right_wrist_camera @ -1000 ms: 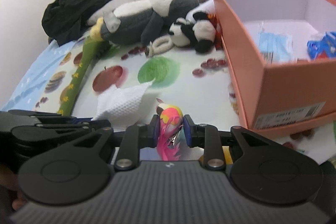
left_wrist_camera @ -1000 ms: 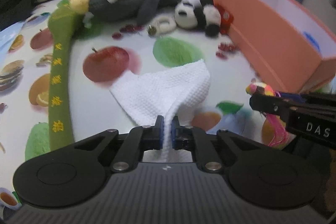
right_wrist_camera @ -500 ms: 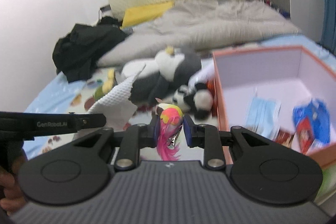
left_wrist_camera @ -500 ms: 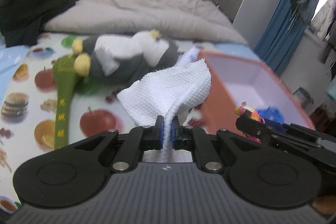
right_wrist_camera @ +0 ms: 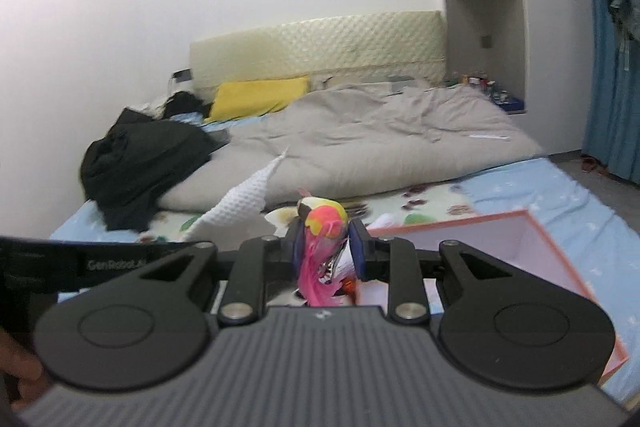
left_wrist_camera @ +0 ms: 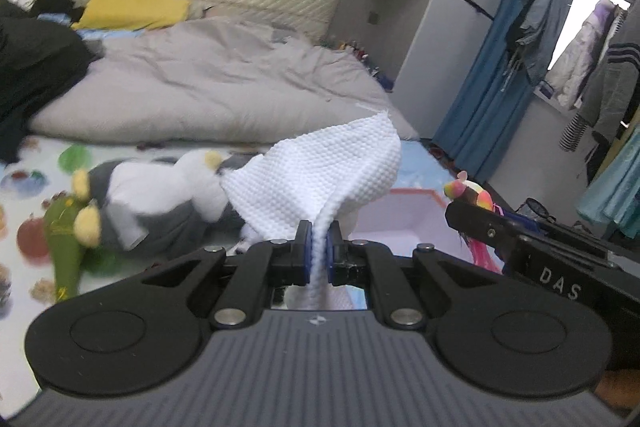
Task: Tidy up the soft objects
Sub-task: 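Carry the tissue with the left gripper while the right gripper carries the feathered toy over the box, then open both grippers to drop the tissue and feathered toy into the box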
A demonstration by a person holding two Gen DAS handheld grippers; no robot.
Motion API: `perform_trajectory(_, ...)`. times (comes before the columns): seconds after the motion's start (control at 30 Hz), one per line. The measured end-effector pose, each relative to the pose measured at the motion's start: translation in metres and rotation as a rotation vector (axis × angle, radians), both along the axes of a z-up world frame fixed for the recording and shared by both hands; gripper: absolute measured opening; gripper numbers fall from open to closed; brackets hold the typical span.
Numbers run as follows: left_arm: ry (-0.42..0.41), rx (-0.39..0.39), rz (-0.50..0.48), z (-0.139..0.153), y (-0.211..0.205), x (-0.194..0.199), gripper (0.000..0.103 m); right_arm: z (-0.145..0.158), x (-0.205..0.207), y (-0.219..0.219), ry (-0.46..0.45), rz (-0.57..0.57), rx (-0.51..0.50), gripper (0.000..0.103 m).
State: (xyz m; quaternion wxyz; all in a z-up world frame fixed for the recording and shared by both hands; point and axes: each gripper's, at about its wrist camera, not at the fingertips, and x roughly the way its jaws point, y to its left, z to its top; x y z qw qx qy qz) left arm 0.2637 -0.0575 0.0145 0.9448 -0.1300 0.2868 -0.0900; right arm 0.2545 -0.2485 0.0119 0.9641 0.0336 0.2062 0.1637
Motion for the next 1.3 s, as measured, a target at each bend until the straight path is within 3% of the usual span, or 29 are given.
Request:
perform_trajectory(0.17,0.029,-0.005,-0.060,0.009,-0.034,0.032,0.009,0.008,0.024,-0.029,0.058,-0.069,-0.007,0.028)
perform_trajectory(0.33,0.112,-0.017,-0.114,-0.007,-0.069,0.057,0.009,-0.012,0.047,-0.054,0.172,-0.139,-0.065,0.028)
perform_trajectory(0.6,0.251,0.049,-0.171,-0.065,-0.111,0.089,0.009,-0.062,0.057,-0.083,0.322,-0.182,-0.093,0.028)
perform_trajectory(0.87,0.342,0.088,-0.199,-0.110,-0.119,0.105,0.010,-0.105,0.054,-0.095,0.425,-0.198,-0.093,0.028)
perform_trajectory(0.9,0.350,0.090,-0.202,-0.112,-0.118,0.106,0.012,-0.108,0.054,-0.096,0.432,-0.201,-0.091,0.031)
perform_trajectory(1.03,0.346,0.105,-0.196,-0.117,-0.113,0.105,0.054,-0.112,0.055,-0.098,0.446,-0.204,-0.058,0.048)
perform_trajectory(1.3,0.264,0.122,-0.207,-0.089,-0.101,0.085,0.056,-0.092,0.044,-0.094,0.368,-0.206,-0.027,0.052)
